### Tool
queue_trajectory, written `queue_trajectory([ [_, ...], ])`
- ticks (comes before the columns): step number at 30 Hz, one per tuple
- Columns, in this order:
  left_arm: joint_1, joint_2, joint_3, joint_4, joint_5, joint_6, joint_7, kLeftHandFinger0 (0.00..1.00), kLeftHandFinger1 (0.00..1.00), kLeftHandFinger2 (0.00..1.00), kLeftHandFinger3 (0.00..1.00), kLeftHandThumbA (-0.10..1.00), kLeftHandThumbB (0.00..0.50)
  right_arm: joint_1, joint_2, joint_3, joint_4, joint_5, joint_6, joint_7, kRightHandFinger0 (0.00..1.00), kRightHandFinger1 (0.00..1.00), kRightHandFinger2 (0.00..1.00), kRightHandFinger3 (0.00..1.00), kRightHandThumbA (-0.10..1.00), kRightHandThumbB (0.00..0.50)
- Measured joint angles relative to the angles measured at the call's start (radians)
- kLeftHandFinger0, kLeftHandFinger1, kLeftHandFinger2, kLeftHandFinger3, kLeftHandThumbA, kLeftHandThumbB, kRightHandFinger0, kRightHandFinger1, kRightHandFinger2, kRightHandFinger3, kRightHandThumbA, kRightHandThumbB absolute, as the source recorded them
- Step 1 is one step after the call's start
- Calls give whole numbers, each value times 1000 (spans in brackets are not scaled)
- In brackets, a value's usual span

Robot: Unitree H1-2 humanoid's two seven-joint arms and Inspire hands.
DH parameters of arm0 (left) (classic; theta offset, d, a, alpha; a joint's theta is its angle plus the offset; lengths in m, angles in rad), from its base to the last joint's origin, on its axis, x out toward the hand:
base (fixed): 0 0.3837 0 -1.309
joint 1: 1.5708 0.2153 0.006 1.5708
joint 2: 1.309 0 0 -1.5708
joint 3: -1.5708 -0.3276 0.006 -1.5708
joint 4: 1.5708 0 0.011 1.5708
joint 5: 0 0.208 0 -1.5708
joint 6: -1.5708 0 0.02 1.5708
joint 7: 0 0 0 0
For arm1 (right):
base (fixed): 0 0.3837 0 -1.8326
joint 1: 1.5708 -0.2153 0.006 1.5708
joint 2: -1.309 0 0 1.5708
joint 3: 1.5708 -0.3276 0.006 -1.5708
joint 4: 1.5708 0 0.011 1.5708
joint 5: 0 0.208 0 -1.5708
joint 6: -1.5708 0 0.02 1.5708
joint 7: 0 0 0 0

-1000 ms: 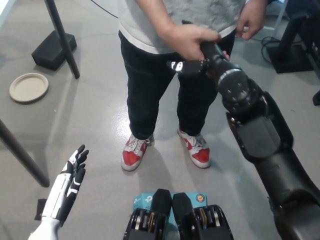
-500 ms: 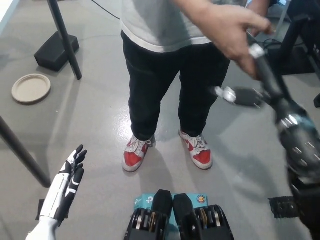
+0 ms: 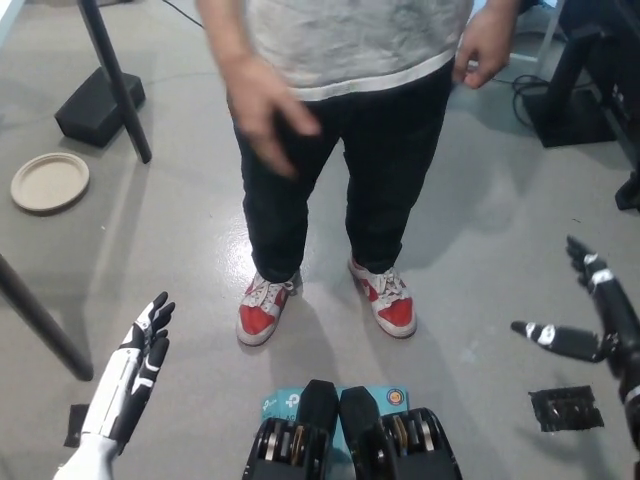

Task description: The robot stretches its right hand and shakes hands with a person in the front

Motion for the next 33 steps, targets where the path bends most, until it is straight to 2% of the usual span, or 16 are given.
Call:
queue_trajectory([
  [2, 0, 0, 1, 3, 0, 0, 0, 1000, 1000, 1000, 1000, 1000, 130, 5, 16, -12, 33, 32, -27, 5, 1000, 1000, 1000, 1000, 1000, 268],
  [4, 0, 0, 2, 8, -1, 0, 0, 1000, 1000, 1000, 1000, 1000, 142, 13, 38, -22, 71, 73, -64, 18, 1000, 1000, 1000, 1000, 1000, 246],
  [8, 1, -3, 4, 16, -11, 0, 0, 1000, 1000, 1000, 1000, 1000, 130, 28, 66, -31, 98, 136, -121, 38, 1000, 1000, 1000, 1000, 1000, 238],
  [9, 3, -3, 4, 18, -14, 0, 0, 1000, 1000, 1000, 1000, 1000, 124, 33, 71, -31, 99, 149, -137, 44, 1000, 1000, 1000, 1000, 1000, 255],
  [11, 10, -4, 5, 20, -20, 0, 0, 1000, 1000, 1000, 1000, 1000, 127, 42, 77, -31, 101, 168, -163, 51, 1000, 1000, 1000, 1000, 1000, 229],
  [14, 34, -5, 6, 21, -29, 0, 0, 1000, 1000, 1000, 1000, 1000, 137, 59, 78, -29, 107, 194, -202, 62, 1000, 1000, 1000, 1000, 1000, 217],
  [17, 48, -5, 6, 26, -37, -1, 0, 1000, 1000, 1000, 1000, 1000, 122, 76, 78, -28, 108, 212, -223, 68, 1000, 1000, 1000, 1000, 1000, 217],
  [21, 50, -5, 6, 27, -43, -2, 0, 1000, 1000, 1000, 1000, 1000, 128, 80, 77, -19, 109, 220, -242, 70, 1000, 1000, 1000, 1000, 1000, 178],
  [24, 50, -5, 6, 27, -47, -3, 0, 1000, 1000, 1000, 1000, 1000, 145, 80, 74, -10, 110, 221, -261, 70, 1000, 1000, 1000, 1000, 1000, 168],
  [30, 50, -4, 6, 27, -55, -2, -1, 1000, 1000, 1000, 1000, 1000, 142, 79, 67, 2, 114, 221, -284, 69, 1000, 1000, 1000, 1000, 1000, 177],
  [33, 50, -4, 6, 27, -60, -2, -1, 1000, 1000, 1000, 1000, 1000, 139, 79, 62, 8, 117, 216, -299, 67, 1000, 1000, 1000, 1000, 1000, 161],
])
